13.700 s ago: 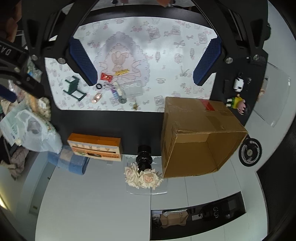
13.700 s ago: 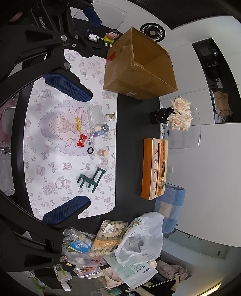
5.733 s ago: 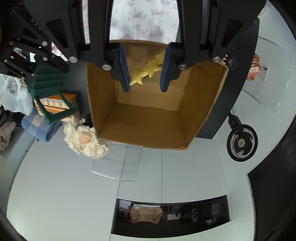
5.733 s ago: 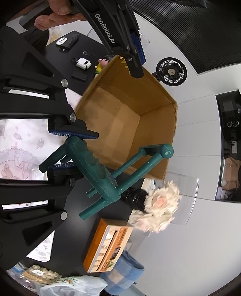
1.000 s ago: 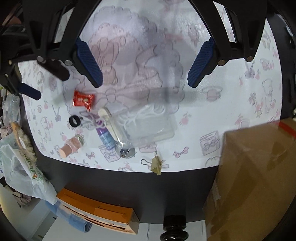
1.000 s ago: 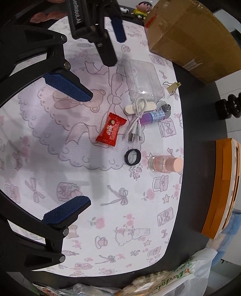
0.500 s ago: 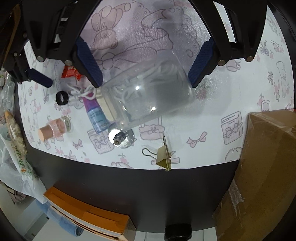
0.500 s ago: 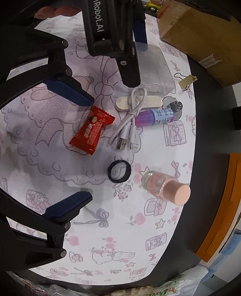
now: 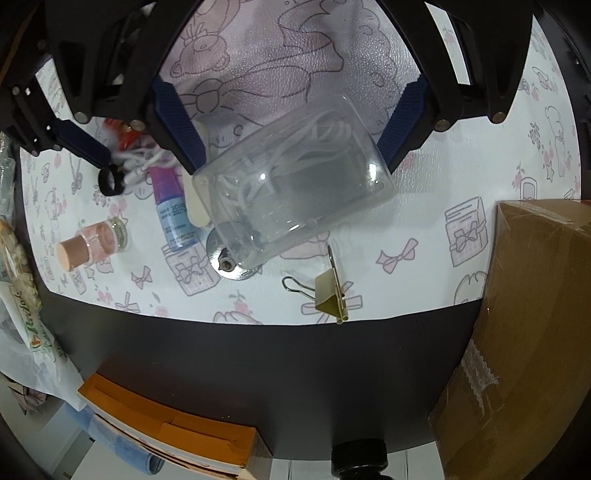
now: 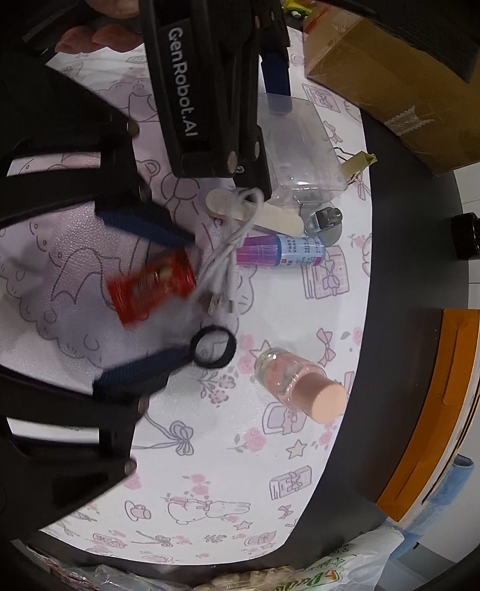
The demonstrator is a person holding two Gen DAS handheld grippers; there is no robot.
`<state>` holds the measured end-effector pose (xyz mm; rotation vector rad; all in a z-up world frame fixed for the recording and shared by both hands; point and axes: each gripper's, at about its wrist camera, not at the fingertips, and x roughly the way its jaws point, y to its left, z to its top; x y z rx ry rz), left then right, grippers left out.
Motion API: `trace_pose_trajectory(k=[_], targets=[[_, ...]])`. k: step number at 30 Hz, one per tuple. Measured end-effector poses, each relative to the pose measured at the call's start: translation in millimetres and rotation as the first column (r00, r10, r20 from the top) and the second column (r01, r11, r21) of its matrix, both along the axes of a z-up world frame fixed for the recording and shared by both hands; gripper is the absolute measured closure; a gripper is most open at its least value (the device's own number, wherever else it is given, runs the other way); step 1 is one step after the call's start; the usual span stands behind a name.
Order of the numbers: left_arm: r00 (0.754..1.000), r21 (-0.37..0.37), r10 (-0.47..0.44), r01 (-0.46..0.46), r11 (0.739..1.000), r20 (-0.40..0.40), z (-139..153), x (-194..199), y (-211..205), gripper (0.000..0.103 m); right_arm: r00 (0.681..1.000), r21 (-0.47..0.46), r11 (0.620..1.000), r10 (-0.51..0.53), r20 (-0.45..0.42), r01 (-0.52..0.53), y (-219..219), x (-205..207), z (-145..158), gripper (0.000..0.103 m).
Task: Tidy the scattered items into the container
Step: 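Grasp the clear plastic box with the left tool while the right tool grasps the red candy packet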
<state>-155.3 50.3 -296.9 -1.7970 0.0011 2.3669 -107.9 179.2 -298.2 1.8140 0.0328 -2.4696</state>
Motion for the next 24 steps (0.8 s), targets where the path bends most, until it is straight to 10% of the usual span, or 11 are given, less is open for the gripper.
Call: trace_pose_trajectory(k=[13, 18, 21, 23, 24], targets=[[0.999, 0.128, 0.017, -0.020, 0.992, 0.029, 10.1, 15.6, -21.3, 0.103, 0.998, -0.087, 0.995, -0.052, 0.044, 0.056, 12.6, 14.7, 1.3, 0.079], [1.000, 0.102, 0.010, -0.008, 0.995, -0.026, 23.2, 23.4, -24.6, 0.103, 0.996, -0.099, 0.992, -0.068, 0.049, 0.073, 15.3, 20.6, 4.6, 0.079], [0.999, 0.042, -0.032, 0.032, 0.999, -0.022, 22.5, 16.7, -16.7, 0.078, 0.996, -0.102, 0.992, -0.074, 0.050, 0.079, 16.2, 23.1, 6.2, 0.079], [0.997, 0.017, -0.059, 0.060, 0.998, -0.041, 24.8, 14.3, -11.0, 0.009, 0.996, -0.105, 0.991, -0.074, 0.050, 0.079, 16.4, 21.3, 6.8, 0.079], [0.996, 0.000, -0.073, 0.073, 0.997, -0.058, 27.1, 14.1, -8.3, 0.000, 0.996, -0.105, 0.991, -0.073, 0.049, 0.078, 17.4, 19.9, 7.0, 0.079]])
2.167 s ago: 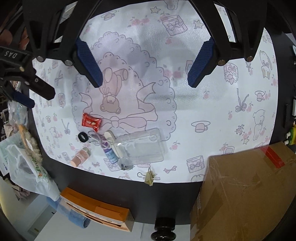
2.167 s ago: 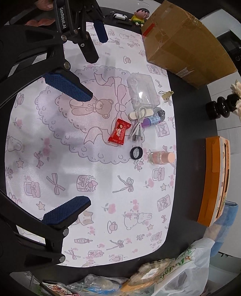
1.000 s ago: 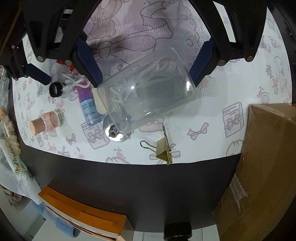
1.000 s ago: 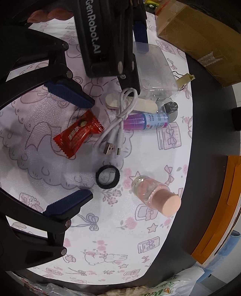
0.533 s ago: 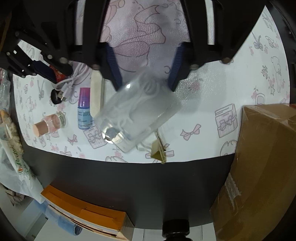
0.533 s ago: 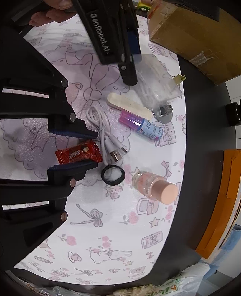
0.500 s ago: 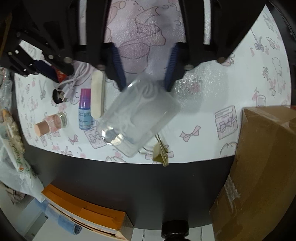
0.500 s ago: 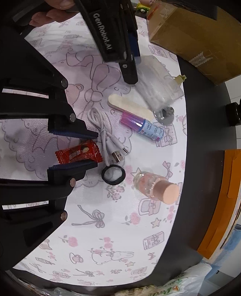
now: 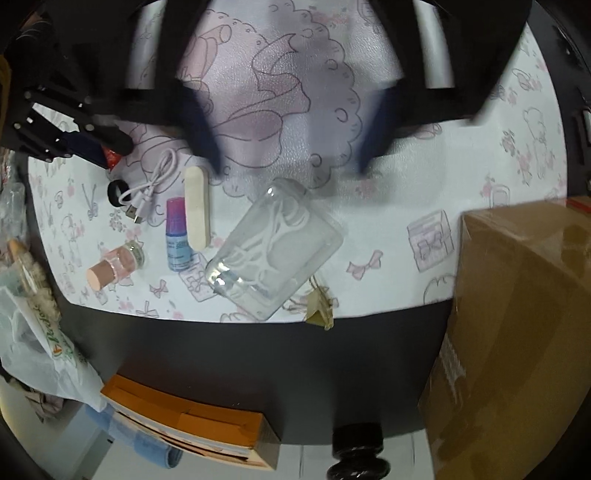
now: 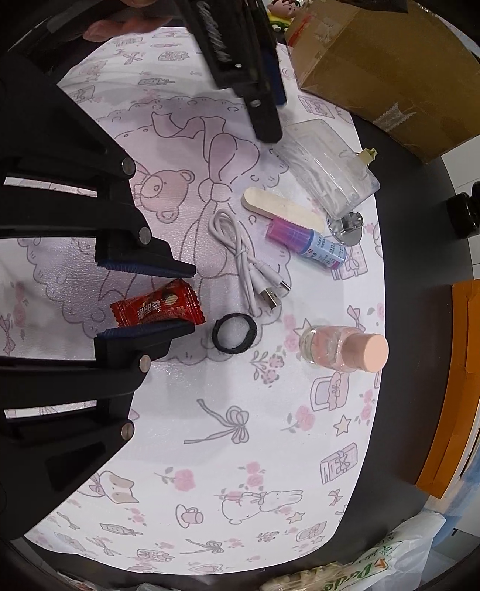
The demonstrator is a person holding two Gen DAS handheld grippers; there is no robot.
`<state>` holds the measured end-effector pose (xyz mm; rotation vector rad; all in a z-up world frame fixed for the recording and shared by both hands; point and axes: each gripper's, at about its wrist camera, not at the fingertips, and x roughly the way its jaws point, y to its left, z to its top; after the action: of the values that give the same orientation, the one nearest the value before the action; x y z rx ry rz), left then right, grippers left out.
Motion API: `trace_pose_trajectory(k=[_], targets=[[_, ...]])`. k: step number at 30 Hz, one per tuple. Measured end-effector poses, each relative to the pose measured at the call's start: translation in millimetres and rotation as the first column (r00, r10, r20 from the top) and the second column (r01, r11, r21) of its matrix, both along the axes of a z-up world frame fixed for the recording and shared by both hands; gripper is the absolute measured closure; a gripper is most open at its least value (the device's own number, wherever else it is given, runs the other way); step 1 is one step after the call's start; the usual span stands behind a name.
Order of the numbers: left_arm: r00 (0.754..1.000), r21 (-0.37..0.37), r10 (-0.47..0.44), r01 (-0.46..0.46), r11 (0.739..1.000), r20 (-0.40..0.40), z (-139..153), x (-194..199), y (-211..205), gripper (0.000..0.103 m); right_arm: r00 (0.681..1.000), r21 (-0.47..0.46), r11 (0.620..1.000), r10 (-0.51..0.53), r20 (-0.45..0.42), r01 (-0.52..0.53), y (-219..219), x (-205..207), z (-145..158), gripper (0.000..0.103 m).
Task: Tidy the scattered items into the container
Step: 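Grasp the clear plastic box with the left tool while the right tool grasps the red candy packet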
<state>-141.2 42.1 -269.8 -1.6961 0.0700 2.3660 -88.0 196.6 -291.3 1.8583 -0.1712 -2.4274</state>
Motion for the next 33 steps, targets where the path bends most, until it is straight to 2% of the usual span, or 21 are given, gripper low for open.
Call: trace_pose_trajectory(k=[5, 11, 12, 13, 15, 16, 21, 25, 33], targets=[[1.000, -0.030, -0.020, 0.019, 0.999, -0.019, -0.9, -19.8, 6.4, 0.000, 1.000, 0.003, 1.000, 0.007, -0.005, -0.007, 3.8, -5.1, 3.5, 0.079], [0.995, -0.034, -0.097, 0.098, 0.995, 0.015, -18.1, -43.9, 21.1, 0.001, 1.000, 0.001, 1.000, 0.008, -0.008, -0.008, 8.4, -10.6, 6.9, 0.079], [0.994, -0.031, -0.109, 0.110, 0.993, 0.027, -20.9, -44.8, 24.7, 0.006, 1.000, 0.001, 1.000, 0.011, -0.009, -0.011, 8.8, -10.7, 6.6, 0.079], [0.992, -0.036, -0.117, 0.119, 0.992, 0.040, -23.8, -45.5, 27.3, 0.019, 1.000, -0.001, 1.000, 0.013, -0.011, -0.013, 8.3, -10.2, 6.2, 0.079], [0.991, -0.074, -0.125, 0.128, 0.989, 0.038, -25.8, -44.8, 31.5, 0.035, 1.000, -0.009, 1.000, 0.010, -0.015, -0.011, 14.0, -6.5, 7.8, 0.079], [0.991, -0.085, -0.130, 0.133, 0.987, 0.031, -25.1, -43.8, 32.9, 0.035, 1.000, -0.014, 1.000, 0.008, -0.017, -0.008, 19.6, -2.8, 9.7, 0.079], [0.990, -0.054, -0.139, 0.141, 0.989, 0.037, -23.1, -37.8, 32.9, 0.036, 1.000, -0.032, 0.999, 0.000, -0.022, 0.000, 27.2, 1.7, 10.5, 0.079], [0.993, 0.010, -0.105, 0.105, 0.994, 0.055, -20.6, -31.1, 25.4, 0.036, 0.999, -0.043, 0.999, -0.005, -0.035, 0.003, 27.2, 4.8, 13.7, 0.079], [0.999, 0.067, -0.038, 0.036, 0.997, 0.025, 0.5, -4.5, 5.7, 0.036, 0.999, -0.044, 0.999, -0.010, -0.047, 0.008, 20.0, 10.6, 22.5, 0.079]])
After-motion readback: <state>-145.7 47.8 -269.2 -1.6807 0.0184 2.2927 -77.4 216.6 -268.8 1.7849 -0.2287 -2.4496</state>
